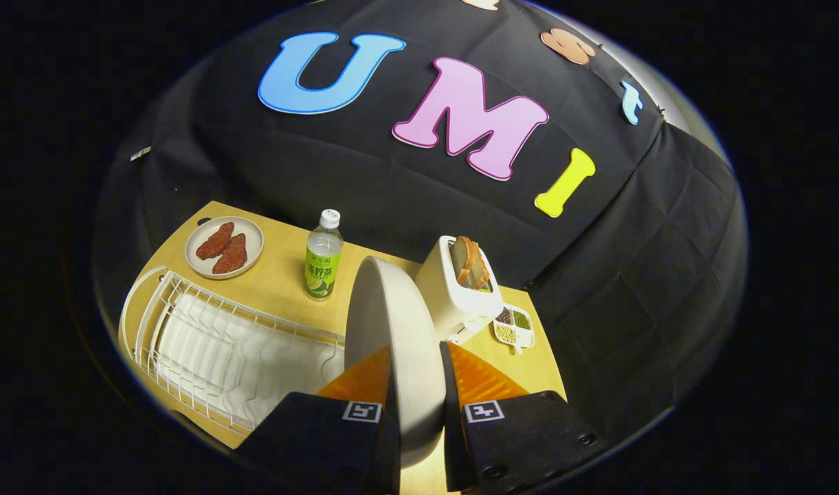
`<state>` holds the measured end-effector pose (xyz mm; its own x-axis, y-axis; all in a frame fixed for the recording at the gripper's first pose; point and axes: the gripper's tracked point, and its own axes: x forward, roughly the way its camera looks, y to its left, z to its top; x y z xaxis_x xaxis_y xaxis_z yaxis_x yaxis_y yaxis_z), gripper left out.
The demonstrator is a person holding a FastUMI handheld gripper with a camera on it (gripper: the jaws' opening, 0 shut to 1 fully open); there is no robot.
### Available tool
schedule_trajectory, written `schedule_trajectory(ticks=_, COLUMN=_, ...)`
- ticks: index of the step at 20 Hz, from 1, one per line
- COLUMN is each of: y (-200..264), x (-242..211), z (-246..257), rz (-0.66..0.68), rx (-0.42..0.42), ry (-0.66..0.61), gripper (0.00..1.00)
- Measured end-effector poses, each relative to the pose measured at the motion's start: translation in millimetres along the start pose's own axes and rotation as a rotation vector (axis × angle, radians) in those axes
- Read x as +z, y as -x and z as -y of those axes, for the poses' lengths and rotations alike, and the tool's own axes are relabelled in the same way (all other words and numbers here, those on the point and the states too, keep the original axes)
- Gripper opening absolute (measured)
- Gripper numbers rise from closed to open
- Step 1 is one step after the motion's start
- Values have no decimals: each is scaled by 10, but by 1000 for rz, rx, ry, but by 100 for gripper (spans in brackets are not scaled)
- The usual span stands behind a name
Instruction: Take the plate from the dish rack, then take the spoon from the basket and place it into the plate.
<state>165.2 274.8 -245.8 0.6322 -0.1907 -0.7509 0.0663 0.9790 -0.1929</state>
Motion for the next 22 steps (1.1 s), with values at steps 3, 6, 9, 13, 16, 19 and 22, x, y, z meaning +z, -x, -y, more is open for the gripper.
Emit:
schedule_trajectory(ticks=3, y=54, x=116, z=115, rz=50, rx=-35, ry=55, gripper=29)
schedule_trajectory(ticks=6, y=130, x=161, z=172, rz=79, rx=-34, ry=54, gripper=29)
schedule_trajectory(ticks=9, y=217, x=197, z=314, rz=111, rx=-12, ry=21, gripper=29)
schedule_trajectory(ticks=13, y=438, x=236, z=560, rz=142, rx=48, ry=-103, gripper=29)
schedule_trajectory(ticks=16, y=590, x=213, z=757, rz=154, rx=110, ry=-186, gripper=27)
schedule_trajectory(ticks=19, y=757, x=102, z=972, rz=165, rx=175, ry=-237, gripper=28)
schedule_trajectory(ticks=22, y=872, x=-144, z=1142, rz=146, rx=262, ry=-288, gripper=27)
